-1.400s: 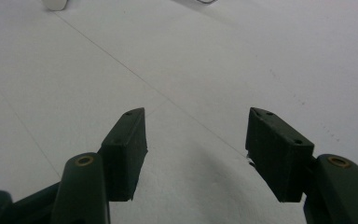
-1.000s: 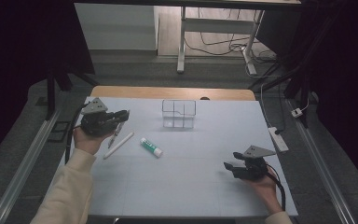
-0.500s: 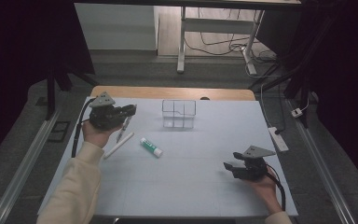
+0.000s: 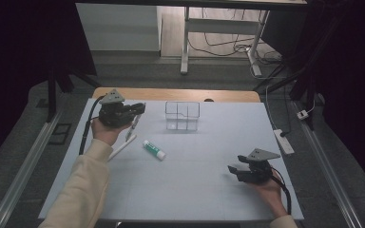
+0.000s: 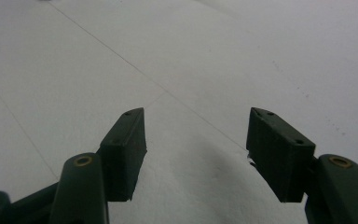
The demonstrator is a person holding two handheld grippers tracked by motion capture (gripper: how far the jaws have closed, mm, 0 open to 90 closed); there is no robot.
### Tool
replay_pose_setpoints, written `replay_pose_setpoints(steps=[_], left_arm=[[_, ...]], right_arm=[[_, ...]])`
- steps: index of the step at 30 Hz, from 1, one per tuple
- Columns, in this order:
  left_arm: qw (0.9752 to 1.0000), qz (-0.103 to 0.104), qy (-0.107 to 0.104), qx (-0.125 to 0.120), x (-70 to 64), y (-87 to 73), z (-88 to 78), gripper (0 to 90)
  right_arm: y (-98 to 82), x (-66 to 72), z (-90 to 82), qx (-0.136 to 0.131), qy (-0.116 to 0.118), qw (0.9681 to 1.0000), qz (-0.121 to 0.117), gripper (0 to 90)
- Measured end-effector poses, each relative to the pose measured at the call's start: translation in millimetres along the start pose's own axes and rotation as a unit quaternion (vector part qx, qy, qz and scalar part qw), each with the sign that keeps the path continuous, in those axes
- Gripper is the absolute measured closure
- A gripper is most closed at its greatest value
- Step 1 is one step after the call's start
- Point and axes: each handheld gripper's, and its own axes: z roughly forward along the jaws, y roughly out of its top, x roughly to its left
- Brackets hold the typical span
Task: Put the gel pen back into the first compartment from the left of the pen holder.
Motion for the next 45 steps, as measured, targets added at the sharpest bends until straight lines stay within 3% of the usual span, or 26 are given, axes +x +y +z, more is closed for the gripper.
replay_pose_setpoints(steps=[31,42,45], left_arm=[[0.9998,0.006,-0.014,-0.014,-1.9,30.7,24.8,80.2],[0.9989,-0.022,-0.031,-0.030,2.4,35.0,33.9,80.1],[0.9988,-0.019,-0.033,-0.032,1.9,38.3,35.9,80.1]], right_arm=[[-2.5,-1.6,2.0,0.006,-0.001,1.0000,0.000,36.8],[-2.7,-1.2,2.4,0.009,-0.004,1.0000,-0.001,36.9],[-2.9,-1.5,2.3,0.009,-0.004,1.0000,0.000,36.9]])
